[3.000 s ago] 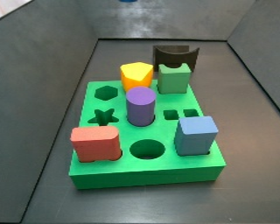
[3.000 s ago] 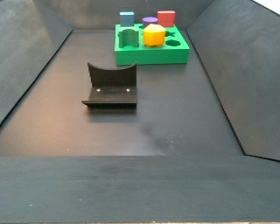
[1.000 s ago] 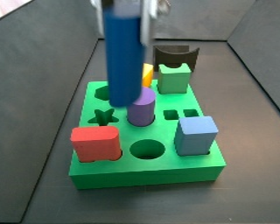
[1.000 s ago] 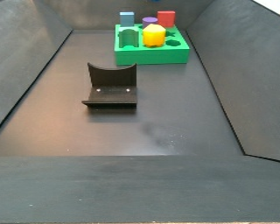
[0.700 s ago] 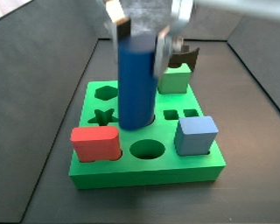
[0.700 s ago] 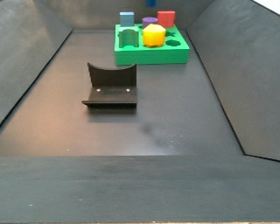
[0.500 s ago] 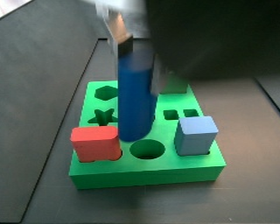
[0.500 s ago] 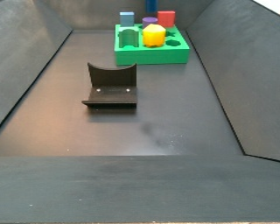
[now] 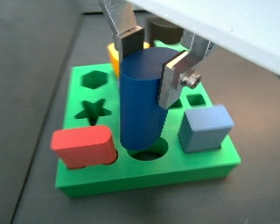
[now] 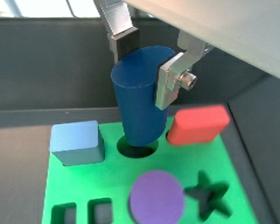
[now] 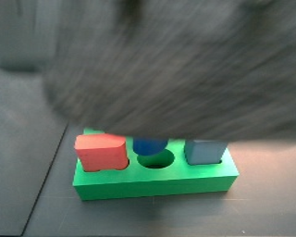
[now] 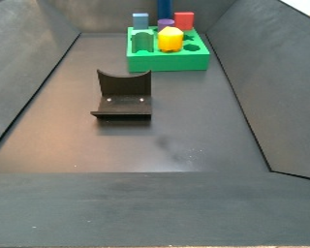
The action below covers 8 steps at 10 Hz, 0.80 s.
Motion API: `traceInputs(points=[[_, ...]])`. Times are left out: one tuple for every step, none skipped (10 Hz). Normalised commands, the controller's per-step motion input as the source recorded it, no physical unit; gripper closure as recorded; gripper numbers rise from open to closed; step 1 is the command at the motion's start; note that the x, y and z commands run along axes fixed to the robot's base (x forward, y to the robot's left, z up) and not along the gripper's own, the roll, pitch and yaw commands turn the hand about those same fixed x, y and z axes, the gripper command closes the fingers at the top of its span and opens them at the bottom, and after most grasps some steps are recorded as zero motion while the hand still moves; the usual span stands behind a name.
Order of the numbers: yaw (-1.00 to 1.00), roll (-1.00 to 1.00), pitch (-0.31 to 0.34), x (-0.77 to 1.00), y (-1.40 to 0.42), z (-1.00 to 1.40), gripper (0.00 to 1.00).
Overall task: Pick up the oval object. Move up. Move to above the board. Insert the oval object.
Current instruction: Insert the oval object.
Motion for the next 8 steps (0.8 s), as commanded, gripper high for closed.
traceInputs(points=[[-0.87, -0.03, 0.0, 0.23, 0.0, -0.36, 1.0], [0.0, -0.01, 0.0, 0.0, 0.0, 0.0, 1.0], [-0.35, -0.03, -0.039, 0.0, 0.0, -0.28, 1.0], [-1.0, 0.0, 0.0, 0.0, 0.0, -0.53, 1.0], [-0.17, -0.04, -0.029, 0.28, 0.07, 0.0, 1.0], [0.0, -0.01, 0.0, 0.02, 0.0, -0.13, 1.0], [-0.01, 0.02, 0.0, 0.0, -0.01, -0.43, 1.0], [-0.06, 0.09, -0.007, 0.0, -0.11, -0.61, 1.0]])
